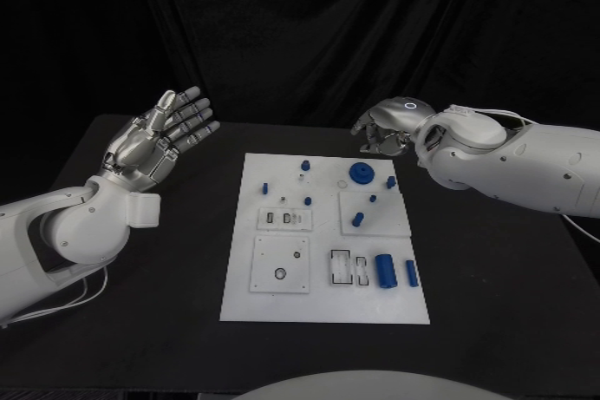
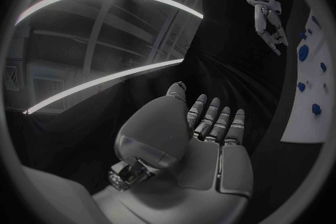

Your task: Assemble the parts on the task board

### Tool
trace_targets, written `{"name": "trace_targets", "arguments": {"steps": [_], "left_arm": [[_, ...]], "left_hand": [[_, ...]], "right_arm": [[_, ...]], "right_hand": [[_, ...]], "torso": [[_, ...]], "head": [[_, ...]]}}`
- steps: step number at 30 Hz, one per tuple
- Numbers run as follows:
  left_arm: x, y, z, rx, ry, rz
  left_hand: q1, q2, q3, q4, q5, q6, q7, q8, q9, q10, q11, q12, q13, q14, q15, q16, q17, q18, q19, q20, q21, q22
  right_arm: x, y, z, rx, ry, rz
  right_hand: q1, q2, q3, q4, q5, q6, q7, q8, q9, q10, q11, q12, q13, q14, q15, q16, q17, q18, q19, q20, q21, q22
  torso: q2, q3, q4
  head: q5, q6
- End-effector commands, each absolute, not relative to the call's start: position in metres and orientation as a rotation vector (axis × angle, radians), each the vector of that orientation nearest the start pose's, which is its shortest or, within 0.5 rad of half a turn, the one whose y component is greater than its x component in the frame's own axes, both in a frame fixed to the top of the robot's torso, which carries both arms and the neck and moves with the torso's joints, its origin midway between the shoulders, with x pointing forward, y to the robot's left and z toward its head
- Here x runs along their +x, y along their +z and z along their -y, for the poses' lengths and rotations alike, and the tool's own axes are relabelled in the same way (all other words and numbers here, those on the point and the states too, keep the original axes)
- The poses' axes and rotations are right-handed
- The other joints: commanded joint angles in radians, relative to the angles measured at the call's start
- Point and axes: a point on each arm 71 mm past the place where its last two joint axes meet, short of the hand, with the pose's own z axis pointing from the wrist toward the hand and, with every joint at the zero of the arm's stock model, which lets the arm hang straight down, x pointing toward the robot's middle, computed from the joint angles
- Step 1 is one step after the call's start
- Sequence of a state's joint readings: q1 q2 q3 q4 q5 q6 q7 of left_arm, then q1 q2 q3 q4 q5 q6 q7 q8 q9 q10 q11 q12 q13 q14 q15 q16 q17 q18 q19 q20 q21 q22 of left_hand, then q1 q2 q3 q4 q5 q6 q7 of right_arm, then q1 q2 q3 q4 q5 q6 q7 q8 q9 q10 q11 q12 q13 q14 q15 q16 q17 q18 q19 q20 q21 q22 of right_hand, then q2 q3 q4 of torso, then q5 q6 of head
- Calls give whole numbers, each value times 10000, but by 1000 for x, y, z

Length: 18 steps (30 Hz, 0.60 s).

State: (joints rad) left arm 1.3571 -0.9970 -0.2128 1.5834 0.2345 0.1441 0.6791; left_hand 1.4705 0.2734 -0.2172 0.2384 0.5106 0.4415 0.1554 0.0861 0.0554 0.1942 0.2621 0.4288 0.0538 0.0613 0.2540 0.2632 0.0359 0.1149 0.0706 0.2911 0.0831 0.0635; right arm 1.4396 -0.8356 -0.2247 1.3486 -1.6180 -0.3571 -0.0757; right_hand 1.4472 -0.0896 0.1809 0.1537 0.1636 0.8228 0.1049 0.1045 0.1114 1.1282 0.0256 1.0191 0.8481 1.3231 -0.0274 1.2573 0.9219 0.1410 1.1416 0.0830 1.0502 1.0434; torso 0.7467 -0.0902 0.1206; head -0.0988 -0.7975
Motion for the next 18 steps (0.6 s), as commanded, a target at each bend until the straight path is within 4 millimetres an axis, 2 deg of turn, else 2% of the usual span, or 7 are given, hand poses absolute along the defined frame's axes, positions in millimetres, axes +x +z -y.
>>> {"name": "trace_targets", "arguments": {"steps": [1,2,3,4,6,12,18], "left_arm": [[471,-138,-258,-10824,-20861,-11632],[471,-138,-258,-10827,-20874,-11643],[470,-139,-258,-10828,-20881,-11646],[470,-138,-258,-10826,-20891,-11638],[470,-138,-258,-10813,-20911,-11610],[470,-138,-257,-10770,-21014,-11548],[470,-138,-258,-10766,-21045,-11551]], "left_hand": [[71,12,51,10,-30,68,896,59,9,95,-4,60,8,27,23,39,10,-81,73,30,42,7],[68,39,81,-2,-35,63,892,60,8,108,7,73,9,51,34,101,19,-91,72,29,37,3],[61,57,112,-20,-41,66,883,62,9,161,36,149,20,84,53,161,28,-108,71,29,33,-2],[58,59,118,-24,-41,66,882,63,9,171,39,162,22,90,57,172,30,-111,76,28,37,0],[42,69,149,-44,-42,95,864,72,13,231,68,237,32,122,75,222,36,-129,99,28,55,11],[26,91,216,-88,12,156,839,95,22,299,71,308,40,161,84,278,42,-147,135,20,81,25],[18,93,237,-104,19,168,832,100,24,325,78,339,43,182,91,313,47,-152,148,21,90,30]], "right_arm": [[532,-139,260,-3481,2971,-15581],[532,-141,262,-3454,2917,-15654],[532,-143,264,-3439,2877,-15728],[532,-146,265,-3430,2831,-15841],[531,-151,266,-3430,2776,-16016],[530,-165,266,-3475,2704,-16503],[529,-178,267,-3493,2611,-16916]], "right_hand": [[-446,66,-249,356,-175,140,76,-58,0,1731,37,3994,4333,1193,26,1941,3541,-313,871,26,1181,1277],[-564,58,-374,439,-200,206,148,-72,23,2579,96,4697,5422,1741,57,2590,4954,-433,1220,83,1727,1860],[-635,119,-407,506,-190,253,133,-68,38,3160,142,5004,6030,1739,85,2621,5019,-427,1226,82,1794,1961],[-823,117,-529,627,-170,305,167,-77,57,4425,122,5517,7225,2255,112,2997,6054,-541,1614,100,2300,2484],[-973,105,-631,728,-150,357,186,-91,77,4426,127,5517,7226,2477,108,3135,6489,-602,1838,115,2596,2801],[-1104,84,-713,855,-93,654,248,-49,142,4426,171,5517,7226,2477,129,3135,6489,-888,2800,130,3655,3826],[-1069,85,-689,847,153,813,302,-65,164,4426,237,5517,7226,2477,167,3135,6489,-1088,3418,155,4306,4438]], "torso": [[-35,-7,-59],[-36,-6,-61],[-37,-5,-69],[-31,-3,-74],[-27,-2,-79],[-24,15,-51],[-28,-6,-55]], "head": [[-84,-3],[-92,-2],[-100,3],[-97,10],[-93,18],[-111,23],[-121,74]]}}
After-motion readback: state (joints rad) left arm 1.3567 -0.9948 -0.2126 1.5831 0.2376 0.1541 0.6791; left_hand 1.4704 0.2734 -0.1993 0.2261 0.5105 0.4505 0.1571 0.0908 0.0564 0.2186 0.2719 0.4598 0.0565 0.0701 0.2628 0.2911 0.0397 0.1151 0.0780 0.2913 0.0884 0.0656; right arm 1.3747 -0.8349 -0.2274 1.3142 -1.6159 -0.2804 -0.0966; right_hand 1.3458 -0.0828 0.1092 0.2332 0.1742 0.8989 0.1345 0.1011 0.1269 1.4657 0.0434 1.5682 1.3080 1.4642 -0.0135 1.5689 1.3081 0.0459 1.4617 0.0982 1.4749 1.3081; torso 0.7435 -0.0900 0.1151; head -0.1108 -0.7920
